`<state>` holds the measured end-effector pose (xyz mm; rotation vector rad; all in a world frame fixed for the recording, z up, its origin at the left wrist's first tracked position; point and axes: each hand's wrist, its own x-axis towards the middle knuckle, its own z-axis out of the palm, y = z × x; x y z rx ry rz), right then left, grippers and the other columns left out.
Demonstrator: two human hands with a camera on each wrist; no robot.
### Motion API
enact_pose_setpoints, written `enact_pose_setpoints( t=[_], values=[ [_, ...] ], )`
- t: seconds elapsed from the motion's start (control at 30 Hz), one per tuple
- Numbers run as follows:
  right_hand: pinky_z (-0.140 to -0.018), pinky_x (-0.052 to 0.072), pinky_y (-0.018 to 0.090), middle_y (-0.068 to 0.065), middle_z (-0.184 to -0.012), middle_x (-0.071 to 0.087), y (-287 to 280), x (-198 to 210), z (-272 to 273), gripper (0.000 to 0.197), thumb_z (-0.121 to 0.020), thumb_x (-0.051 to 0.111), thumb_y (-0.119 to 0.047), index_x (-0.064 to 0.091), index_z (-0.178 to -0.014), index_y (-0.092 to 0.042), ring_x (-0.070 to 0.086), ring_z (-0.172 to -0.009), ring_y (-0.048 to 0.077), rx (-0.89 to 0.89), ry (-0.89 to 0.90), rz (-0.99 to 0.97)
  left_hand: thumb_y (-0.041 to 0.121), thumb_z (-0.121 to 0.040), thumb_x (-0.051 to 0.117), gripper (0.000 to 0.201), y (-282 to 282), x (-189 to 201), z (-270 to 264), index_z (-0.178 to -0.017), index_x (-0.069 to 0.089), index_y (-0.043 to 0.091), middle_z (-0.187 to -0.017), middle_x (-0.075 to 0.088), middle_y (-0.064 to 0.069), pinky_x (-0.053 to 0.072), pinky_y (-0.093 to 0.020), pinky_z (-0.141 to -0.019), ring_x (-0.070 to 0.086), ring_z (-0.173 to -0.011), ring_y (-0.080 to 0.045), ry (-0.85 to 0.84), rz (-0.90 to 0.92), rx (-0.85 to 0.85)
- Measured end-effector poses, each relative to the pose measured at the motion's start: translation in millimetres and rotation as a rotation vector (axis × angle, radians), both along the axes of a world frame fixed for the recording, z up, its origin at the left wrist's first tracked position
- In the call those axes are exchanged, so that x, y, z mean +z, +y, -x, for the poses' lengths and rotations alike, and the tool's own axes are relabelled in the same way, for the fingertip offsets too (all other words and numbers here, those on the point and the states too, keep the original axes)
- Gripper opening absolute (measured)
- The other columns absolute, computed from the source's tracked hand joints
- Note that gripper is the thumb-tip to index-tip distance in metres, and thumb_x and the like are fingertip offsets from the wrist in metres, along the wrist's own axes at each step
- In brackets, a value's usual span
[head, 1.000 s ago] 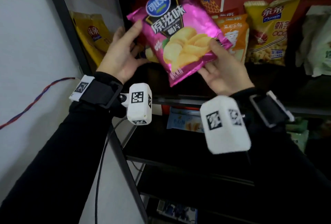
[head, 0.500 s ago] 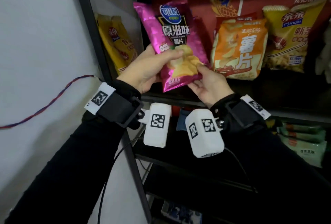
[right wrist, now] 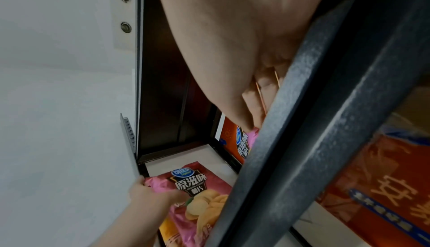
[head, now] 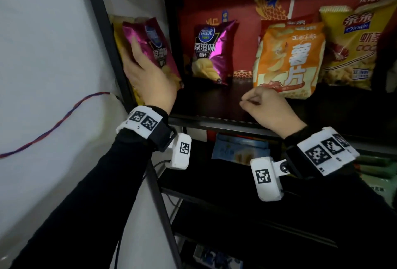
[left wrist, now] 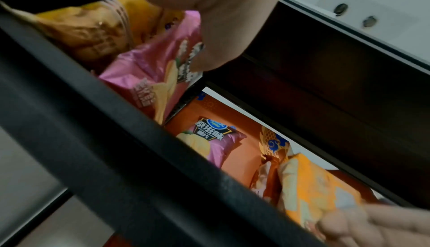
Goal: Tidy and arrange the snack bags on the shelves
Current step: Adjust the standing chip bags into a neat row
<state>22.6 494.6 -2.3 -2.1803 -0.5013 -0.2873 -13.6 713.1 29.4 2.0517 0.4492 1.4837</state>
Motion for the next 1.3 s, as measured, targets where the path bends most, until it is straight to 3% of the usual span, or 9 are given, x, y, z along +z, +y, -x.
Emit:
enact_pose_setpoints(
  t=[0.1, 0.37, 0.6, 0.67, 0.73, 0.93, 1.07, 1.17, 1.3],
  values=[
    [-0.082, 0.038, 0.020, -0.004, -0.094, 0.060, -8.8, -0.2, -3.6, 0.009, -0.090, 0.063, -0.022, 0.064, -0.097, -0.016, 0.054, -0.094, 0.008, 0.016, -0.056, 0.072, -0.003, -0.077, 0.056, 0.069, -11.4, -5.0, -0.4, -0.143, 0.037, 0.004, -0.151, 0.027, -0.024, 0.016, -0.043, -0.119, 0.023, -0.142, -0.038, -0.044, -0.397, -0.041],
    [-0.077, 0.033, 0.013, -0.004, -0.098, 0.060, -37.9, 0.6, -10.3, 0.016, -0.092, 0.062, -0.020, 0.067, -0.103, -0.010, 0.051, -0.095, 0.006, 0.018, -0.088, 0.164, 0.053, -0.096, 0.042, 0.058, -8.5, -3.8, -49.7, -0.139, 0.046, 0.014, -0.150, 0.037, -0.014, 0.025, -0.040, -0.114, 0.028, -0.140, -0.033, 1.228, -0.397, -0.277],
    [-0.082, 0.038, 0.014, -0.005, -0.093, 0.063, -41.6, -4.1, -9.0, 0.012, -0.091, 0.062, -0.020, 0.069, -0.097, -0.012, 0.055, -0.093, 0.006, 0.058, -0.101, 0.076, 0.026, -0.094, 0.060, 0.040, -28.9, 30.7, -92.7, -0.127, 0.057, 0.004, -0.112, 0.067, -0.008, 0.046, -0.032, -0.099, 0.061, -0.108, -0.025, 0.897, 0.065, -0.597],
    [-0.088, 0.042, 0.021, -0.004, -0.093, 0.064, -41.3, -4.3, -8.5, 0.012, -0.091, 0.062, -0.019, 0.069, -0.097, -0.011, 0.057, -0.094, 0.009, 0.048, -0.116, 0.069, 0.027, -0.094, 0.058, 0.031, -36.8, 50.3, -109.7, -0.114, 0.063, 0.004, -0.075, 0.072, 0.002, 0.052, -0.019, -0.070, 0.066, -0.075, -0.015, 0.782, 0.240, -0.626],
    [-0.087, 0.043, 0.022, -0.006, -0.092, 0.063, -41.8, -4.0, -7.8, 0.012, -0.091, 0.062, -0.020, 0.070, -0.096, -0.012, 0.057, -0.094, 0.009, 0.041, -0.121, 0.071, 0.033, -0.093, 0.059, 0.030, -36.6, 62.9, -125.0, -0.106, 0.065, 0.006, -0.089, 0.073, -0.003, 0.042, -0.014, -0.047, 0.068, -0.077, -0.017, 0.767, 0.211, -0.586],
    [-0.086, 0.035, 0.015, -0.013, -0.098, 0.059, -42.8, -4.2, -9.5, 0.010, -0.094, 0.058, -0.023, 0.068, -0.095, -0.020, 0.050, -0.097, 0.000, 0.023, -0.079, 0.052, 0.038, -0.082, 0.072, 0.064, -3.6, 44.0, -151.3, -0.134, 0.052, 0.009, -0.139, 0.053, -0.012, 0.042, -0.024, -0.061, 0.054, -0.124, -0.025, 0.796, 0.251, -0.455],
    [-0.072, 0.034, -0.005, -0.014, -0.093, 0.060, -41.6, -6.2, -12.5, 0.010, -0.094, 0.058, -0.022, 0.068, -0.094, -0.019, 0.050, -0.092, -0.001, -0.009, -0.080, 0.019, 0.040, -0.076, 0.077, 0.057, 3.7, 32.9, -162.1, -0.120, 0.064, 0.007, -0.106, 0.069, 0.002, 0.050, -0.022, -0.060, 0.060, -0.046, 0.009, 0.851, 0.288, -0.620],
    [-0.073, 0.036, 0.002, -0.013, -0.093, 0.061, -39.7, -6.4, -11.9, 0.010, -0.093, 0.059, -0.023, 0.068, -0.093, -0.019, 0.051, -0.093, 0.000, -0.020, -0.066, 0.011, 0.046, -0.076, 0.072, 0.033, -5.5, 33.9, -157.3, -0.050, 0.075, 0.025, -0.054, 0.068, 0.012, 0.048, -0.010, -0.044, 0.060, -0.042, 0.006, 0.914, 0.331, -0.734],
    [-0.085, 0.035, 0.016, -0.010, -0.095, 0.062, -39.5, -5.3, -8.9, 0.011, -0.093, 0.059, -0.023, 0.069, -0.094, -0.017, 0.054, -0.098, 0.004, -0.016, -0.048, -0.002, 0.041, -0.075, 0.072, 0.037, -9.9, 36.8, -156.4, -0.060, 0.076, 0.008, -0.069, 0.074, -0.002, 0.056, -0.018, -0.060, 0.070, -0.062, -0.003, 0.974, 0.280, -0.780]
  ],
)
